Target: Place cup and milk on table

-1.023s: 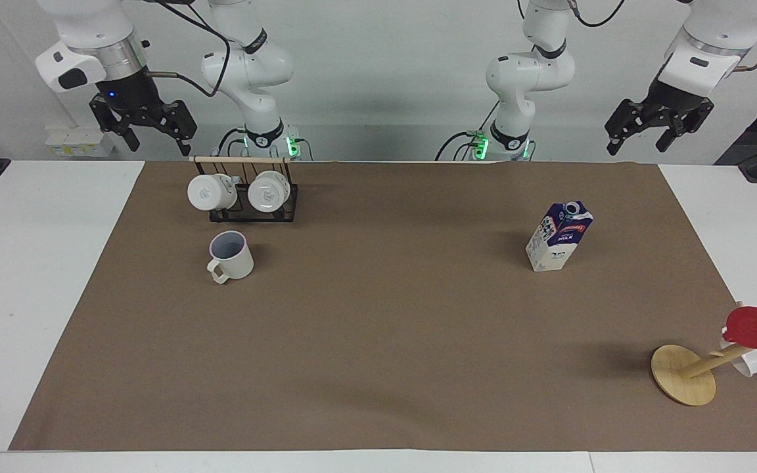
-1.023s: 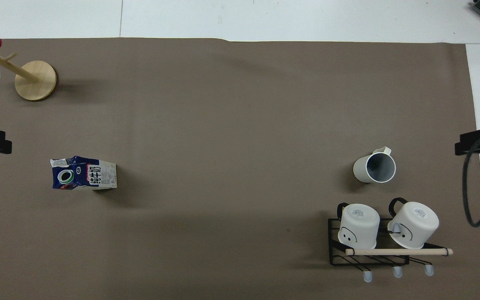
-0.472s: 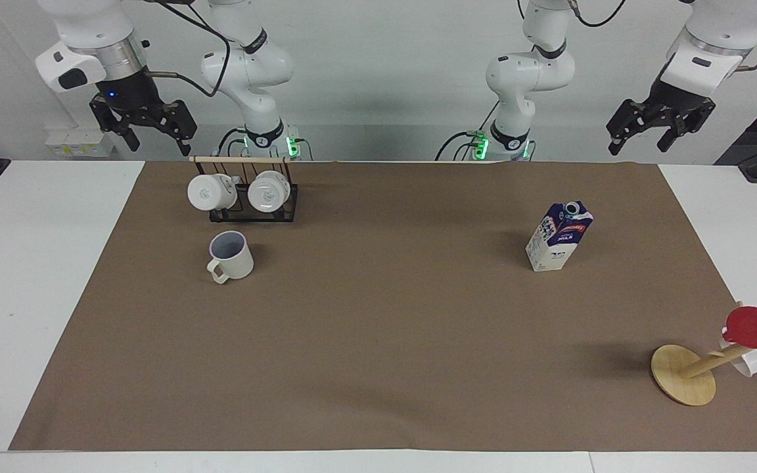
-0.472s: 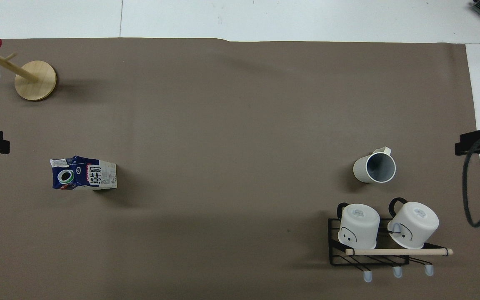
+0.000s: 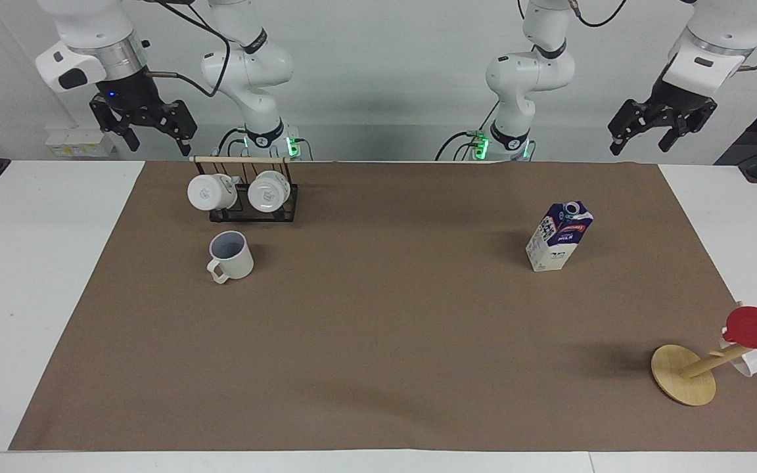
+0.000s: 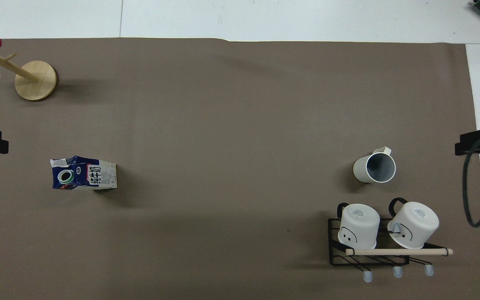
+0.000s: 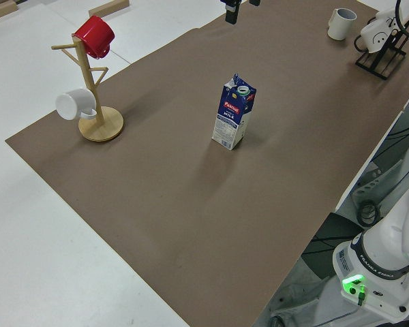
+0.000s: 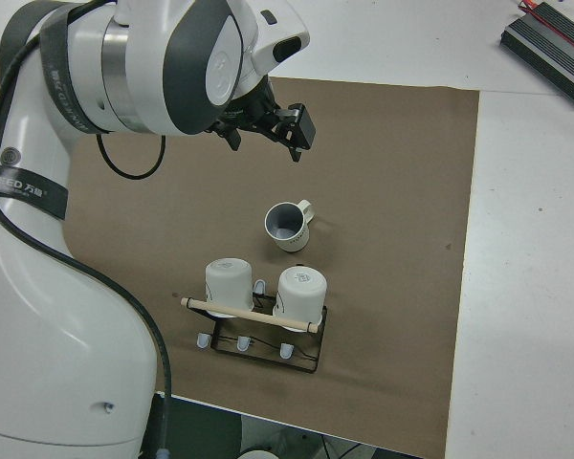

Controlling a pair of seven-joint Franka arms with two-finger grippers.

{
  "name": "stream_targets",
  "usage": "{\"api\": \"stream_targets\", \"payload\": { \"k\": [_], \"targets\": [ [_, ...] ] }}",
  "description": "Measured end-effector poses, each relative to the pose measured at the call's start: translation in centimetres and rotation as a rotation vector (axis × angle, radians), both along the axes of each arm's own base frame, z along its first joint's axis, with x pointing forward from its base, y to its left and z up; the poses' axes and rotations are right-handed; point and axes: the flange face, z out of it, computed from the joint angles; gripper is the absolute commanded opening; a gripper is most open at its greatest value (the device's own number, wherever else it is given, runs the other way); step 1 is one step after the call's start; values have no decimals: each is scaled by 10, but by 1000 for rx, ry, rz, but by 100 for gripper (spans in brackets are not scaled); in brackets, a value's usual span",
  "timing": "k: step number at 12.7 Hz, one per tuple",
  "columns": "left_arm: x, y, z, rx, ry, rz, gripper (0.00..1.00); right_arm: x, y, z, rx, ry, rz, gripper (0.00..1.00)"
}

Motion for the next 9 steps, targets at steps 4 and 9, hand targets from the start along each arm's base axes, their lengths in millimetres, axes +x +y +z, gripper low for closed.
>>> {"api": "stream_targets", "payload": {
  "k": [4, 9],
  "targets": [
    [0, 3, 0, 0, 0, 5, 100, 0, 0, -3, 0, 5, 0, 100],
    [0, 3, 0, 0, 0, 5, 100, 15, 5, -64, 0, -11, 15, 100]
  ]
}}
